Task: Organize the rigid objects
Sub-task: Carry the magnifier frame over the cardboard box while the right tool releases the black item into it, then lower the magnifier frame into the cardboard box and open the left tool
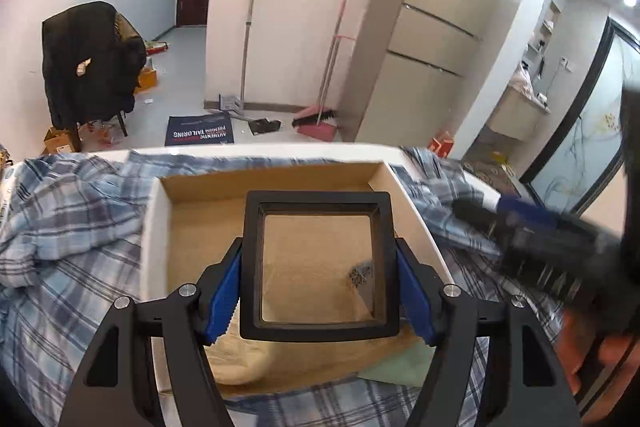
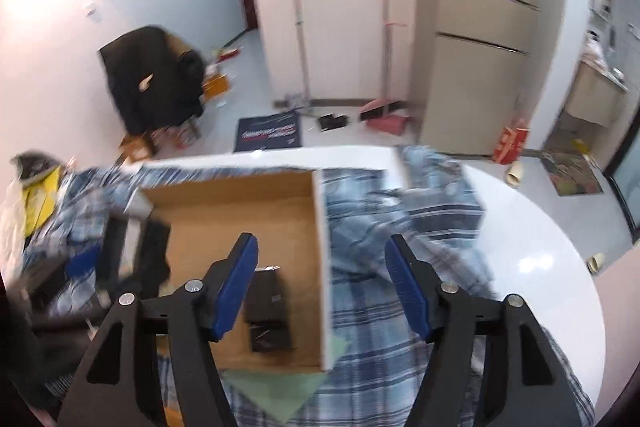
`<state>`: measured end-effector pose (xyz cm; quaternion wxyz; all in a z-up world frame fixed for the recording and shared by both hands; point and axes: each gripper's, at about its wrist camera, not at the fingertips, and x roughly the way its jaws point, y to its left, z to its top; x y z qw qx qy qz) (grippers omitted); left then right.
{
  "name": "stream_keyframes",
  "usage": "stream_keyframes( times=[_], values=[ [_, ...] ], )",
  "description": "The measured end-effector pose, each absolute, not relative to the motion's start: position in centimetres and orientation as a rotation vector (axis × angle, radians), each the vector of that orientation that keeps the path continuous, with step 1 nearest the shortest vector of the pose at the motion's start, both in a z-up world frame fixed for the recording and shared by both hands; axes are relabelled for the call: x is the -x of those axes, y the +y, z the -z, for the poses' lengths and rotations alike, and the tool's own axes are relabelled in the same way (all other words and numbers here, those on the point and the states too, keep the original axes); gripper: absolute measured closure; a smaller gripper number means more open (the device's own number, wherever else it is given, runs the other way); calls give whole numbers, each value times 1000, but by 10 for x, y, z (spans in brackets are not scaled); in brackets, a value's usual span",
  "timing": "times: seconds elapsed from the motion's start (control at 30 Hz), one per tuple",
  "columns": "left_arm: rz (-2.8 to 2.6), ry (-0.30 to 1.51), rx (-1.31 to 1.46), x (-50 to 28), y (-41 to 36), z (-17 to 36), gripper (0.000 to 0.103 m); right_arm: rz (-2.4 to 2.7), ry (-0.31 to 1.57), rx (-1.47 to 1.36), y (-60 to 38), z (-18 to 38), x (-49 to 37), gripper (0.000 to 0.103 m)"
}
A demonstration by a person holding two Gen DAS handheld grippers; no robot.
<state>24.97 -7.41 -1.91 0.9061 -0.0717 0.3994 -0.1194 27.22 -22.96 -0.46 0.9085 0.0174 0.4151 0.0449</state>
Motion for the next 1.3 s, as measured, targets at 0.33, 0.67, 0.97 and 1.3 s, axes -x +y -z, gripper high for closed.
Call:
stream_keyframes(
  times=[0.33, 0.67, 0.97, 1.3],
  values=[
    [289, 935, 144, -258, -95, 52, 31, -98, 875, -113, -249, 4, -279, 38],
    [250, 931, 83, -260, -101, 60, 31, -104, 877, -105, -243, 7, -278, 38],
    [231, 929, 13, -259, -110, 62, 15, -133, 854, -98, -241, -1, -273, 38],
    [206, 684, 118, -237, -75, -4, 15, -127, 777, -105, -238, -25, -257, 38]
  ],
)
